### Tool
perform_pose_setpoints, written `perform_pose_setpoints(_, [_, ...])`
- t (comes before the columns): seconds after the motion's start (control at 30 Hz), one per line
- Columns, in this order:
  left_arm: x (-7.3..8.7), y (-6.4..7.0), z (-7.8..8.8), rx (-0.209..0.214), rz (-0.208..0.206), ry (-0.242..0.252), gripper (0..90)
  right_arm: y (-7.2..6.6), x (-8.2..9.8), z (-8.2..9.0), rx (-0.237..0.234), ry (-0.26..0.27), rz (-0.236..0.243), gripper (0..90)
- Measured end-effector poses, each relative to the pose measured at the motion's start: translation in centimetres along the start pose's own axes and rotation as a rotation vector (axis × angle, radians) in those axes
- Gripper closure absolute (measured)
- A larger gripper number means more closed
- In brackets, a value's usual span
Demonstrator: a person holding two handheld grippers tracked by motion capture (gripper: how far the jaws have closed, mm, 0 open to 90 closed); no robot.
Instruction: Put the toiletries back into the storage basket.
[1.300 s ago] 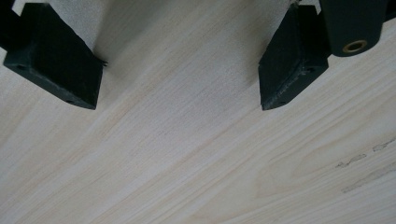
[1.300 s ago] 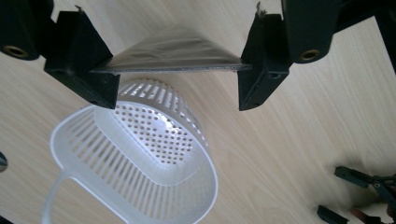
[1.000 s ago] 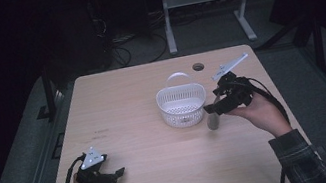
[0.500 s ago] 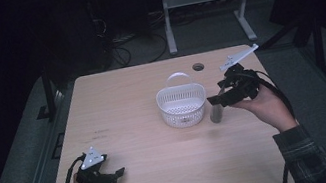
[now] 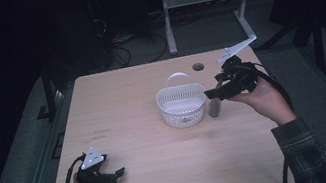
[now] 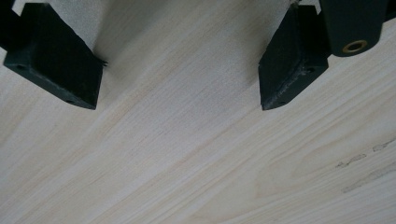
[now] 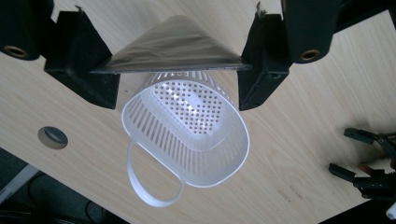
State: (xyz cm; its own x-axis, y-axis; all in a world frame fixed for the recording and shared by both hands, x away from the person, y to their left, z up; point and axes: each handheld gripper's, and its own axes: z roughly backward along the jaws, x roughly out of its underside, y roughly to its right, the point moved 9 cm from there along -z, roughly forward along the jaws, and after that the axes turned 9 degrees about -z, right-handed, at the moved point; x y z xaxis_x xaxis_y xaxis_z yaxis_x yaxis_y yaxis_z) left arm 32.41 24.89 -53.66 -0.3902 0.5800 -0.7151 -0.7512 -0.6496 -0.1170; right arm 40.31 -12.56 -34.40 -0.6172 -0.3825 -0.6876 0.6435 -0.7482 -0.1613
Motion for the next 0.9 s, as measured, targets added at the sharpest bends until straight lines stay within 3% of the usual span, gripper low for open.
perform_pose_setpoints(0.53, [0.0,0.0,0.0,0.001,0.0,-0.001,12.7,-0.9,-3.3,1.4,0.006,0.022,0.043,29.9])
perform_pose_setpoints(0.9, [0.0,0.0,0.0,0.001,0.001,-0.001,12.7,-1.3,-4.9,1.1,-0.001,0.029,0.057,29.9])
